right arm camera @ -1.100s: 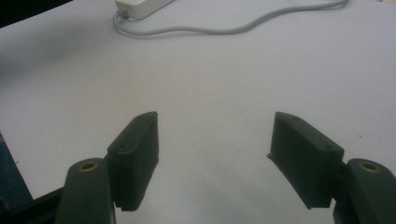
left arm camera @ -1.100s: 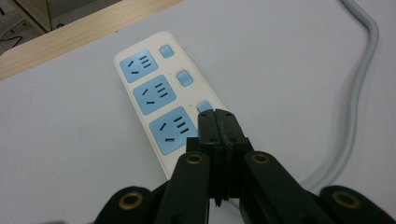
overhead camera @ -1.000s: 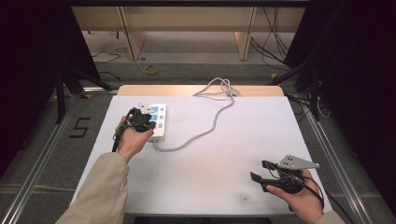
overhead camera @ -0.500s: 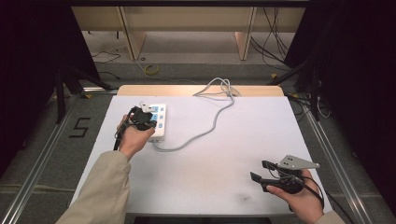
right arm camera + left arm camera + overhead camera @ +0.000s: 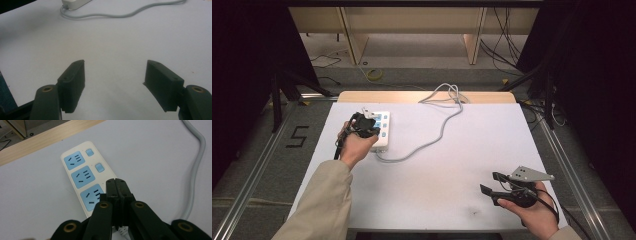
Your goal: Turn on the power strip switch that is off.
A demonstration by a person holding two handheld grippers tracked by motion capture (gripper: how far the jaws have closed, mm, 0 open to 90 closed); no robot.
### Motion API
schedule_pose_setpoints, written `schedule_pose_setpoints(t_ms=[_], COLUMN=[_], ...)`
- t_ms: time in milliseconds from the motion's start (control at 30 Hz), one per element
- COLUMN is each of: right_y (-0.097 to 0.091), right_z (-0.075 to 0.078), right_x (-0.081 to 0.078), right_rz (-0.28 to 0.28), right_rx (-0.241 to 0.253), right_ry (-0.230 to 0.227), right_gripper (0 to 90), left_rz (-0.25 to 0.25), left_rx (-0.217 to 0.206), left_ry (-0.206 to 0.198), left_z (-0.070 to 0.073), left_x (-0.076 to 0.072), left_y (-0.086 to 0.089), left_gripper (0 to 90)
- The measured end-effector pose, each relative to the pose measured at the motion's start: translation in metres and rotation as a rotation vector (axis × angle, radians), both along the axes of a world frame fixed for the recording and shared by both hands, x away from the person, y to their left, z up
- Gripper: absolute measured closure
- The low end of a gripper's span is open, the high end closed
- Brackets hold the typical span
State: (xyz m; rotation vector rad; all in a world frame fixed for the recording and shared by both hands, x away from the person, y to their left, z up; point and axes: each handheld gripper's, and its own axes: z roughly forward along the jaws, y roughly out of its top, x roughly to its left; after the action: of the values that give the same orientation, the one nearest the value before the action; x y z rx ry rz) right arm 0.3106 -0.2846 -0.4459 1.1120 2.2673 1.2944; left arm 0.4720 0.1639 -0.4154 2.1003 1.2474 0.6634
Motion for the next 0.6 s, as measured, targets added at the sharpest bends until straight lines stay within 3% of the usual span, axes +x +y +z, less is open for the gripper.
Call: schedule_pose_setpoints(t_ms=[600], right_y=[0.0000], right_z=[0.0000], right_x=[-0.0001], right_rz=[0.000], right_rx=[-0.002], right_ry=[0.000], right_gripper=[32.9], left_rz=[0.000], left_rx=[0.001], left_ry=[0.002], left_z=[-0.0001], left_x=[0.0054], left_y=[-0.0012], left_gripper=[89.9])
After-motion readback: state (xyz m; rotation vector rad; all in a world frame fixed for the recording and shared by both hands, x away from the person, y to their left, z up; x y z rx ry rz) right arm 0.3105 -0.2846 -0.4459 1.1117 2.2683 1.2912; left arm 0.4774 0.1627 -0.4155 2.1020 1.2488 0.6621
